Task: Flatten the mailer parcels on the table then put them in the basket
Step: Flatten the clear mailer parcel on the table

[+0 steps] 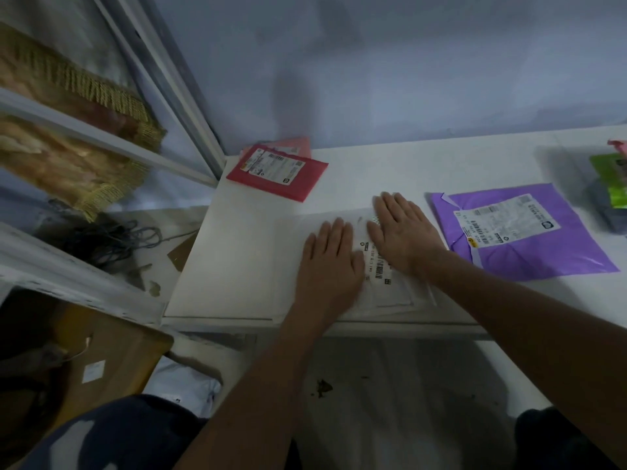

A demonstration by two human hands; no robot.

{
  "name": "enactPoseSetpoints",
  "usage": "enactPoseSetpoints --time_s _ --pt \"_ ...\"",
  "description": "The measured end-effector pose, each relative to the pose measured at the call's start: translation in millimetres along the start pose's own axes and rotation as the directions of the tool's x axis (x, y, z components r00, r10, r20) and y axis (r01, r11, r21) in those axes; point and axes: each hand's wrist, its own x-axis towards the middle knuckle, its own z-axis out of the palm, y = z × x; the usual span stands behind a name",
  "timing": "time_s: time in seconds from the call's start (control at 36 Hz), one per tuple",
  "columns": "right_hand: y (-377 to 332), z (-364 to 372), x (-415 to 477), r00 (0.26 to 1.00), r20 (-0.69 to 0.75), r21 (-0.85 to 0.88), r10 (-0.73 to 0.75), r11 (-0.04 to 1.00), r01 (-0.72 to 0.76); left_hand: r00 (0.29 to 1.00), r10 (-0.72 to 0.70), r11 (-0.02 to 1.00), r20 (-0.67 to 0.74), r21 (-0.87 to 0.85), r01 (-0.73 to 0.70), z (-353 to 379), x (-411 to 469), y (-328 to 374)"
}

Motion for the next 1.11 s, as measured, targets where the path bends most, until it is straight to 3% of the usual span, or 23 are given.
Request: enactPoseSetpoints --time_s 0.19,0.33,0.5,0.56,0.61,0.72,0.86,1.11 --pt "-0.5 -3.0 -3.5 1.0 0.016 0.0 -0.009 1.0 0.009 0.986 -0.167 0.986 0.001 0.014 0.167 -5.8 -17.1 -50.9" --pt "-15.3 -10.2 -8.7 0.995 -0.102 -0.125 -0.025 0.992 0.012 0.979 -0.204 0.979 0.013 0.0 0.204 -7.8 -22.3 -54.3" --pt "-109.4 5.7 -41.7 0.964 -0.081 0.053 -0.254 0.965 0.259 0.991 -0.134 0.983 0.02 0.126 0.13 -8.3 -27.8 -57.5" --pt "-122.6 14.5 -53.3 0.962 -0.038 0.125 -0.27 0.954 0.273 0.993 -0.109 0.979 0.044 0.176 0.099 -7.0 -28.4 -61.5" --pt "-113.3 17.2 -53.6 0.97 -0.021 0.151 -0.242 0.958 0.242 0.992 -0.121 0.978 0.043 0.176 0.112 -7.3 -27.1 -61.2" --pt "-60.4 8.8 -44.5 0.979 0.003 0.019 -0.202 0.979 0.202 0.982 -0.182 0.98 -0.047 0.072 0.185 -10.1 -24.4 -53.8" --pt "-20.1 2.4 -51.9 0.977 -0.009 -0.055 -0.215 0.975 0.214 0.981 -0.185 0.982 -0.05 0.027 0.187 -8.2 -24.6 -53.7" --pt "2.4 5.0 -56.1 0.995 0.001 0.03 -0.101 0.994 0.1 0.976 -0.212 0.977 -0.052 0.002 0.212 -9.3 -25.2 -51.6"
